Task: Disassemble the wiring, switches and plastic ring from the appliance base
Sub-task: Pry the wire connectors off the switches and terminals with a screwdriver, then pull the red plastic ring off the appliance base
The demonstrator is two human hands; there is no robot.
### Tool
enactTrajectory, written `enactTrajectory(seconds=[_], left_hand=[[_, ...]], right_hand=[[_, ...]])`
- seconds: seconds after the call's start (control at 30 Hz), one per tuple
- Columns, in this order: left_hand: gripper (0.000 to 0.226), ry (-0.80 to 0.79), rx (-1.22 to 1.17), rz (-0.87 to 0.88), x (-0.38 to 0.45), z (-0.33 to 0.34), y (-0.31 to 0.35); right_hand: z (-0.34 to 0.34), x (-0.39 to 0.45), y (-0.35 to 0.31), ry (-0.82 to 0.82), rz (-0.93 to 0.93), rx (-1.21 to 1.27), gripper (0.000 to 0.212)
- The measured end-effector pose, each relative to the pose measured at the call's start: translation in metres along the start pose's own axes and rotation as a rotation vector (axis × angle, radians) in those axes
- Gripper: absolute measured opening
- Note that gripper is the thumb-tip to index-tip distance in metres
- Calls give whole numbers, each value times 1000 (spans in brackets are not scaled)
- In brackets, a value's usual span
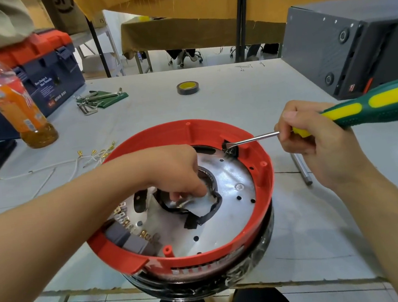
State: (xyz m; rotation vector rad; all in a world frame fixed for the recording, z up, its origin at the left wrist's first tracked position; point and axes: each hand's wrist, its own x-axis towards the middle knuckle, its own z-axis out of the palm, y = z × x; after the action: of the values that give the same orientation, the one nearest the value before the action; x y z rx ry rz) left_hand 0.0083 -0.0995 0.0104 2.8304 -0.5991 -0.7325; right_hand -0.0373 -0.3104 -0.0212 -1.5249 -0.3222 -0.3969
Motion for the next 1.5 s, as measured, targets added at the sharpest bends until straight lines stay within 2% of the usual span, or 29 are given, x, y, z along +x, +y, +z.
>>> enactTrajectory(seconds=[0.13,0.23,0.3,0.43,0.57,0.73,0.87,1.0,1.1,1.27,1.43,1.5], left_hand=[[17,-30,63,25,-6,-13,0],[15,16,129,55,-11,-20,-2],[10,25,65,94,-16,-25,-8],[7,62,-220,179,-32,-34,-28],[12,225,-418,164,-47,-35,-51],[17,442,-629,60,-70,-30,-90],[15,631,-729,-106,-77,-18,-124],[14,672,-665,-261,-75,-1,-156],[9,689,-565,-286,-68,9,-169],[6,688,-446,-276,-54,15,-171],[11,628,-355,-261,-50,18,-172],[13,628,-329,-268,-51,19,-172]], right_hand=[[0,0,0,-21,-11,-3,22],[-3,0,2,-56,-4,-5,15],[-5,1,2,-73,3,-15,16],[-7,0,1,-154,-12,-41,12],[-4,-1,-5,-193,3,-45,22],[-4,-4,-16,-188,-5,-113,37],[-5,-10,-7,-62,-44,-181,18],[-17,-20,4,66,-60,-387,27],[-21,-23,10,99,-50,-406,18],[-28,-27,21,23,-48,-573,33],[-21,-33,13,-185,-120,-564,39],[-20,-33,9,-232,-181,-714,46]])
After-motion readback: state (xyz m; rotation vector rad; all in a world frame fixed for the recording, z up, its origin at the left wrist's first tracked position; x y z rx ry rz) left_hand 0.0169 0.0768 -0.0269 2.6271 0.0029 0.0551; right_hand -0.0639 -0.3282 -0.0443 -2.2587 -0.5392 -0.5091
